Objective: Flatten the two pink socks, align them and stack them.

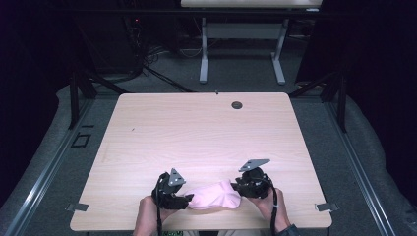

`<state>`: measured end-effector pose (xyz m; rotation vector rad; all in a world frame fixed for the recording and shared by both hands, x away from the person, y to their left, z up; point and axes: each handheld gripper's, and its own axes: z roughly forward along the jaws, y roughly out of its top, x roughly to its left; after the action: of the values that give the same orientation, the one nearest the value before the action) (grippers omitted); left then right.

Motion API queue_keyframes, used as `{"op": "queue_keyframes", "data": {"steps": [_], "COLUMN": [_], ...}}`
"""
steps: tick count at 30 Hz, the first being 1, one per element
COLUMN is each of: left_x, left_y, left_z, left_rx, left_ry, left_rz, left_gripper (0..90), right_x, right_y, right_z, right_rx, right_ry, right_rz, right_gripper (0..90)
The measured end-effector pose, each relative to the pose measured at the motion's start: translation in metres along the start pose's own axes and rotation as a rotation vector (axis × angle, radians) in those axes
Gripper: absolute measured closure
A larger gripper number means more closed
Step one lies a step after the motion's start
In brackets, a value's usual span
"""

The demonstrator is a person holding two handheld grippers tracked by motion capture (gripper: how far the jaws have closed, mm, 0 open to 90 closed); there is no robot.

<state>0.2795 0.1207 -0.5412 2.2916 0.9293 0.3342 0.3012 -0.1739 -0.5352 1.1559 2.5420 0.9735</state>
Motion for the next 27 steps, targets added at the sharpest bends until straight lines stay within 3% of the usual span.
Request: {"op": "queue_keyframes", "data": {"steps": [4, 8, 13, 22, 27], "left_x": [0.010, 0.027, 0.050, 0.082, 0.089], "left_y": [-0.005, -0.015, -0.034, -0.069, -0.079], "left_z": [-0.014, -0.028, -0.035, -0.019, -0.011], "left_rx": [-0.025, -0.048, -0.036, 0.038, 0.024], "left_ry": [0.057, 0.108, 0.156, 0.220, 0.234], "left_rz": [-0.021, -0.065, -0.132, -0.260, -0.272], "left_gripper": [22.9, 15.7, 12.9, 3.0, 0.0], "right_x": [-0.009, -0.023, -0.040, -0.069, -0.079], "right_y": [-0.006, -0.018, -0.037, -0.072, -0.085], "right_z": [-0.019, -0.033, -0.043, -0.035, -0.029], "right_rx": [-0.061, -0.087, -0.094, -0.038, -0.018], "right_ry": [-0.063, -0.104, -0.166, -0.272, -0.301], "right_rz": [0.034, 0.071, 0.125, 0.200, 0.217], "right_gripper": [33.8, 17.1, 8.0, 0.0, 0.0]}}
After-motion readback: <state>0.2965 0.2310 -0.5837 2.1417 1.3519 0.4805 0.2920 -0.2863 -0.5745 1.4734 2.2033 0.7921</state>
